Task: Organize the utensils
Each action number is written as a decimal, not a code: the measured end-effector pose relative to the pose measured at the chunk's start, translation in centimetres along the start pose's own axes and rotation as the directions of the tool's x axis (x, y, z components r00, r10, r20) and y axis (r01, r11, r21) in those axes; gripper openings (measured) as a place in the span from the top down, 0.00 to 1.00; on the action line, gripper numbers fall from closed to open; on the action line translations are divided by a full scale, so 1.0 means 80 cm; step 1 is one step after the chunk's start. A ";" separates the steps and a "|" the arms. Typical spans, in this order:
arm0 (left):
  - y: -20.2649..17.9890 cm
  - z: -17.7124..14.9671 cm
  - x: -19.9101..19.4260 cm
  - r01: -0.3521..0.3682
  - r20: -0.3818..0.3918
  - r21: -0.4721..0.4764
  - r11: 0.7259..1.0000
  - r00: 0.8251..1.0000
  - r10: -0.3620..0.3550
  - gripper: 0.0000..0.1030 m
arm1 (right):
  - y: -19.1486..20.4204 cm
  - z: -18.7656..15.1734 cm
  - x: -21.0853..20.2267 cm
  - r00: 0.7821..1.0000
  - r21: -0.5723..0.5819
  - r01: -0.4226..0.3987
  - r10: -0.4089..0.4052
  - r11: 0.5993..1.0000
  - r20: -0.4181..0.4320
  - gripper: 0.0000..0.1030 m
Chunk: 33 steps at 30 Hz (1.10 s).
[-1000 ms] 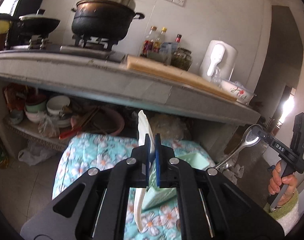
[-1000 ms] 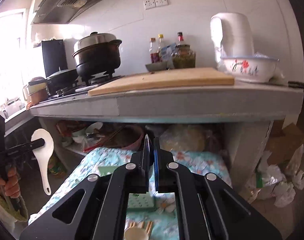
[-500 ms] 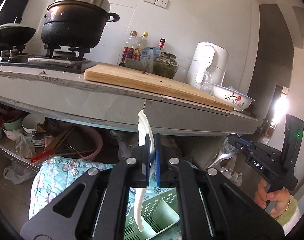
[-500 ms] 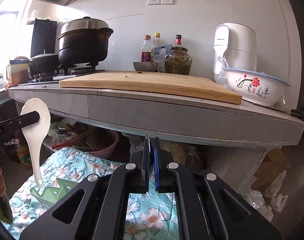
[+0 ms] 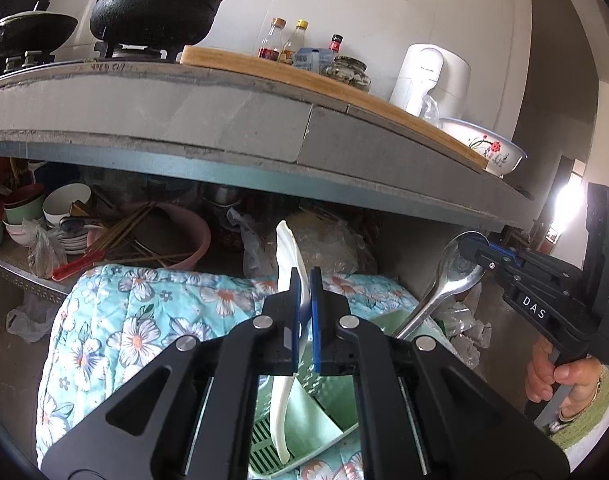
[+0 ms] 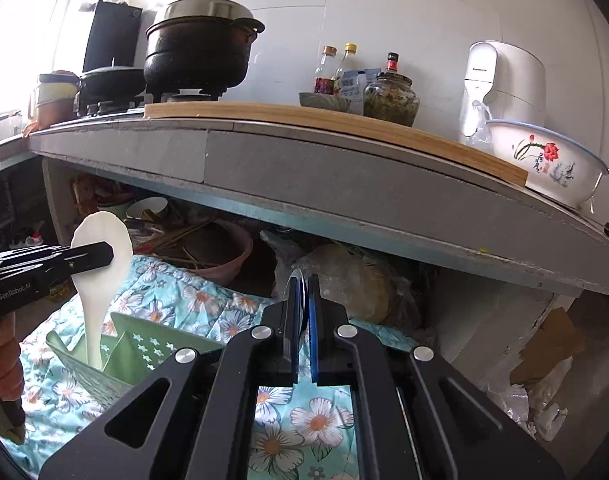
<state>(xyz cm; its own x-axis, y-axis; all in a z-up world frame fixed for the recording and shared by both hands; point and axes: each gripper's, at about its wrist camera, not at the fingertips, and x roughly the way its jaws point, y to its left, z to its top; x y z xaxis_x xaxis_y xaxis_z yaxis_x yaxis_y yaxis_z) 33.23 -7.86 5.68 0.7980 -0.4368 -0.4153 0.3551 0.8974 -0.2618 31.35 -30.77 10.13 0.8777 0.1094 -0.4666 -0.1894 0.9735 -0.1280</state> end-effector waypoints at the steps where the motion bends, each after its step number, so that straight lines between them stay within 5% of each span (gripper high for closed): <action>1: 0.002 -0.004 -0.001 -0.001 -0.009 -0.004 1.000 1.000 0.001 0.96 | 0.004 -0.003 0.001 1.000 -0.005 -0.008 0.008 1.000 -0.007 0.96; 5: 0.008 -0.015 -0.008 0.006 -0.023 -0.028 1.000 1.000 -0.006 0.94 | 0.012 -0.008 0.004 0.997 0.010 -0.062 0.062 0.998 -0.041 0.96; 9: 0.014 -0.020 -0.023 0.021 -0.018 -0.058 0.998 1.000 -0.022 0.79 | 0.013 -0.012 0.003 0.987 0.069 -0.132 0.138 0.989 -0.081 0.93; 15: 0.018 -0.022 -0.057 0.049 0.014 -0.079 0.996 0.999 -0.048 0.52 | -0.013 -0.011 -0.032 0.977 0.210 -0.202 0.212 0.957 -0.025 0.56; 21: 0.020 -0.032 -0.100 0.068 0.024 -0.078 0.995 0.998 -0.066 0.29 | -0.046 -0.020 -0.088 0.979 0.325 -0.203 0.200 0.924 0.042 0.51; 26: 0.021 -0.057 -0.126 0.031 -0.025 -0.055 0.998 0.999 -0.033 0.19 | -0.045 -0.060 -0.127 0.975 0.399 -0.211 0.224 0.892 0.016 0.51; 33: 0.044 -0.128 -0.128 -0.093 -0.205 -0.074 0.993 0.976 0.076 0.18 | 0.033 -0.165 -0.118 0.896 0.480 -0.295 0.413 0.826 -0.159 0.51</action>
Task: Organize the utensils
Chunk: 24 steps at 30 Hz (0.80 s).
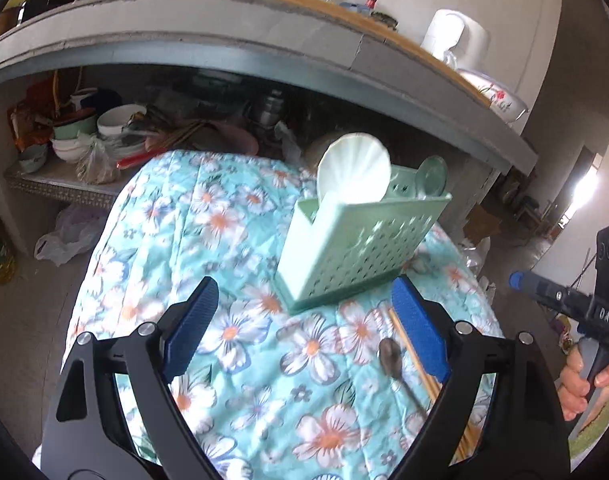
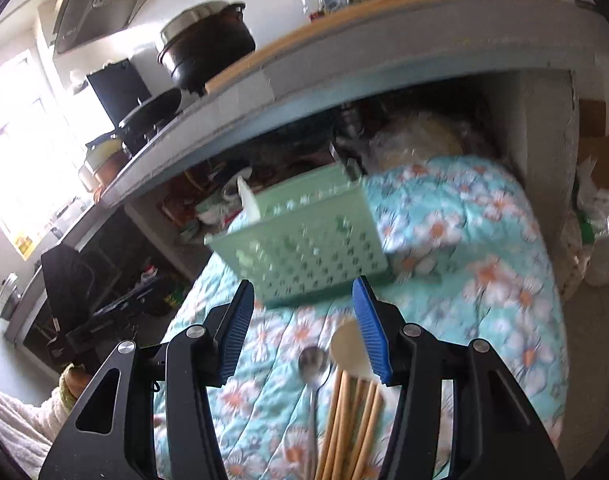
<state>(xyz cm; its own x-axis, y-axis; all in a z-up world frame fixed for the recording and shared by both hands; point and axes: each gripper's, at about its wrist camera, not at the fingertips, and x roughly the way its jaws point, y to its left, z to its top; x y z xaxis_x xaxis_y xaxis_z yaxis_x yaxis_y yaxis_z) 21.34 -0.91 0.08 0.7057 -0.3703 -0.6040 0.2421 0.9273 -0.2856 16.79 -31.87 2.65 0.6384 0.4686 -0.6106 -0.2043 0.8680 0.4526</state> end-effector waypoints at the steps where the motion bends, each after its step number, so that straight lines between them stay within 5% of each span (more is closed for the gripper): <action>1: 0.004 -0.010 0.004 -0.021 -0.026 -0.004 1.000 0.999 0.021 0.18 | 0.002 -0.014 0.013 0.999 0.006 -0.007 0.007 1.000 -0.037 0.51; 8: 0.018 -0.063 0.040 -0.139 -0.190 0.020 0.990 0.972 0.140 0.18 | 0.017 -0.089 0.089 0.965 -0.023 0.086 -0.089 0.996 -0.246 0.61; 15: 0.028 -0.089 0.067 -0.195 -0.279 0.060 0.979 0.938 0.204 0.16 | 0.030 -0.099 0.115 0.923 -0.168 0.222 -0.262 0.961 -0.283 0.74; 24: 0.034 -0.099 0.069 -0.138 -0.268 0.043 0.990 0.953 0.144 0.08 | 0.027 -0.093 0.128 0.920 -0.114 0.219 -0.244 0.969 -0.308 0.94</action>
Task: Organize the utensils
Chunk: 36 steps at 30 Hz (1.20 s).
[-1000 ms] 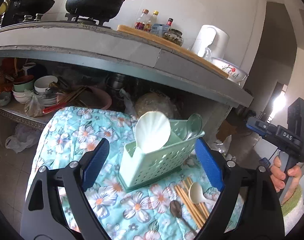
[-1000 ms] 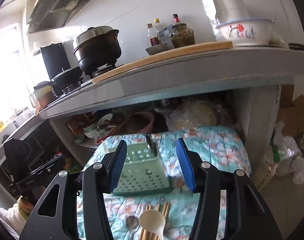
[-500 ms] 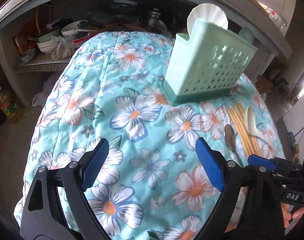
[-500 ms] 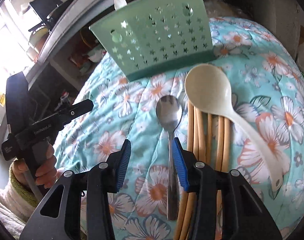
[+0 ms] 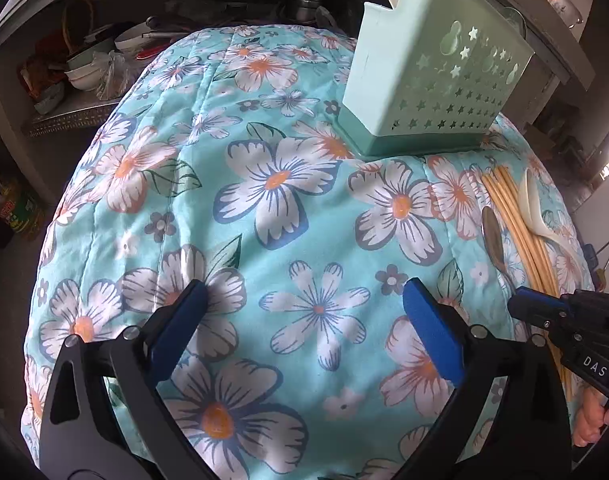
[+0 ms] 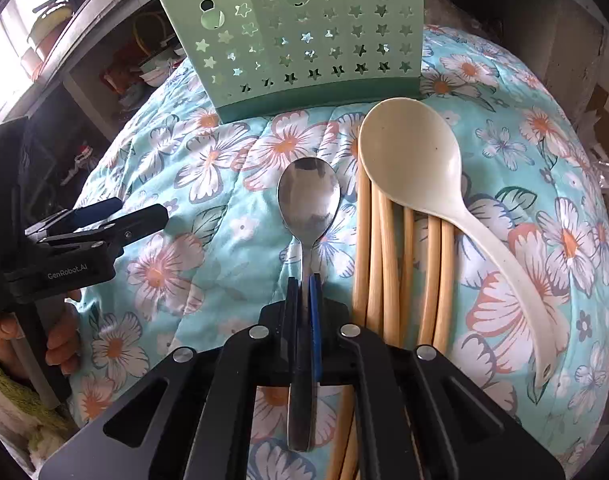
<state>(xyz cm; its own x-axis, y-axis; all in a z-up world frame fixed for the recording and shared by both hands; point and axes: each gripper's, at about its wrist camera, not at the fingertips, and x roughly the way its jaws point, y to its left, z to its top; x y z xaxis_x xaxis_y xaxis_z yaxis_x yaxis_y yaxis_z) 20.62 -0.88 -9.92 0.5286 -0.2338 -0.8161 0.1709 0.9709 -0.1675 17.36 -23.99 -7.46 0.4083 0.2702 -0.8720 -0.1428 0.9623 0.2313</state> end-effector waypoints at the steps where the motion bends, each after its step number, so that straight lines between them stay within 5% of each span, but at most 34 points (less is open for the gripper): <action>1: 0.004 0.000 -0.001 0.020 0.003 -0.015 1.000 1.000 -0.019 0.08 | 0.000 0.000 0.000 1.000 0.010 -0.014 0.014 1.000 -0.003 0.94; 12: 0.027 0.006 -0.005 0.137 0.017 -0.107 0.985 0.991 -0.135 0.08 | 0.032 -0.022 0.006 0.979 0.089 -0.190 0.196 0.978 -0.064 0.94; 16: 0.030 0.007 -0.006 0.155 0.024 -0.121 0.980 0.988 -0.154 0.08 | 0.037 -0.029 0.002 0.947 0.114 -0.299 0.309 0.947 -0.083 0.93; 21: 0.025 0.005 -0.005 0.135 0.020 -0.084 0.987 0.991 -0.134 0.08 | -0.009 -0.008 -0.053 0.982 0.098 -0.180 0.174 0.979 0.073 0.91; 25: 0.025 0.004 -0.005 0.139 0.023 -0.086 0.987 0.990 -0.138 0.08 | -0.058 0.013 -0.081 0.980 0.105 0.033 -0.053 0.994 0.189 0.69; 33: 0.025 0.002 -0.005 0.142 0.025 -0.072 0.987 0.990 -0.141 0.08 | -0.097 -0.002 -0.047 0.982 0.033 0.175 -0.177 0.984 0.068 0.65; 36: 0.023 0.002 -0.005 0.132 0.023 -0.061 0.989 0.991 -0.131 0.08 | -0.103 -0.006 -0.044 0.982 0.048 0.177 -0.180 0.983 0.053 0.79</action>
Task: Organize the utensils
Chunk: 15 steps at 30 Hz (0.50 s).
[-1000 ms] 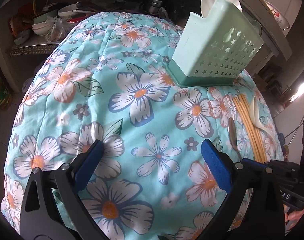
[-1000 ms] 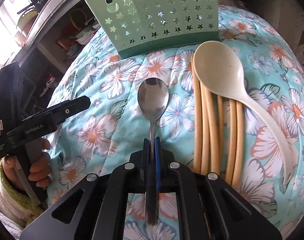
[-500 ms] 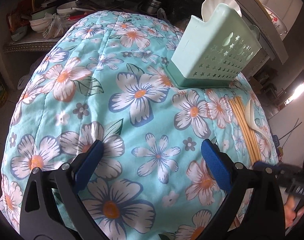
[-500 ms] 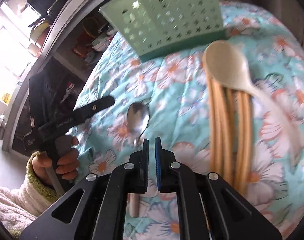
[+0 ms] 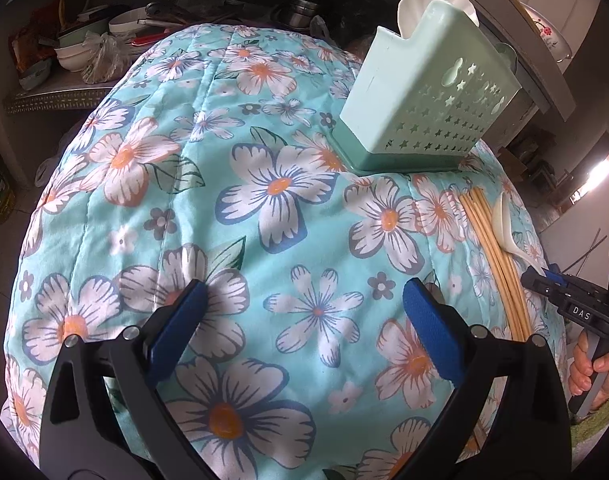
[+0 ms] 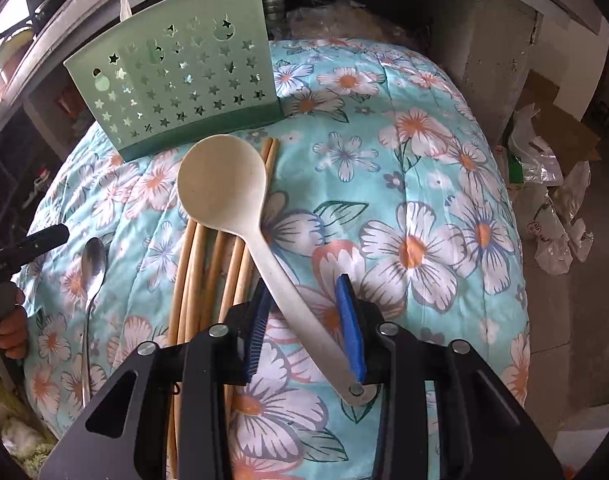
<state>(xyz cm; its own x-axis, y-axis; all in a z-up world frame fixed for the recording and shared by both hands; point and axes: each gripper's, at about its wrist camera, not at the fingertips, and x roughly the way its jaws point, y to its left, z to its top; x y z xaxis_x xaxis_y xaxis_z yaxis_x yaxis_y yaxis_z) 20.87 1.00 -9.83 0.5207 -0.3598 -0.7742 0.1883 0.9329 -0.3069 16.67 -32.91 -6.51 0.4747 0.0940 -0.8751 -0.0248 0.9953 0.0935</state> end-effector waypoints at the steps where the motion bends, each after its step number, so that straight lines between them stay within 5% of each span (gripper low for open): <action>1: -0.001 0.000 0.001 -0.001 0.000 0.002 1.000 1.000 0.001 0.08 | -0.001 -0.001 -0.001 1.000 0.007 -0.012 0.012 1.000 -0.003 0.87; 4: -0.001 0.000 0.000 -0.001 0.001 0.001 1.000 1.000 0.001 0.08 | 0.001 -0.005 -0.007 1.000 0.012 -0.025 0.025 1.000 -0.006 0.95; 11: -0.001 0.001 -0.004 0.005 0.006 -0.001 1.000 1.000 -0.005 0.08 | -0.003 -0.041 -0.037 1.000 0.056 -0.017 0.018 0.998 -0.022 0.95; 15: -0.005 0.003 -0.021 0.065 0.041 0.019 0.998 0.997 -0.065 0.11 | 0.001 -0.058 -0.052 0.998 0.048 0.064 -0.063 0.997 -0.018 0.95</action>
<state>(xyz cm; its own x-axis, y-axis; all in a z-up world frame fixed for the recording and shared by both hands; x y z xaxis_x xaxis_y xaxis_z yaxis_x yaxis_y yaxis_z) 20.14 1.23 -8.27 0.5409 -0.4192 -0.7292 0.2372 0.9078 -0.3459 10.57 -33.13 -5.07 0.4599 0.0315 -0.8874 0.0482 0.9970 0.0604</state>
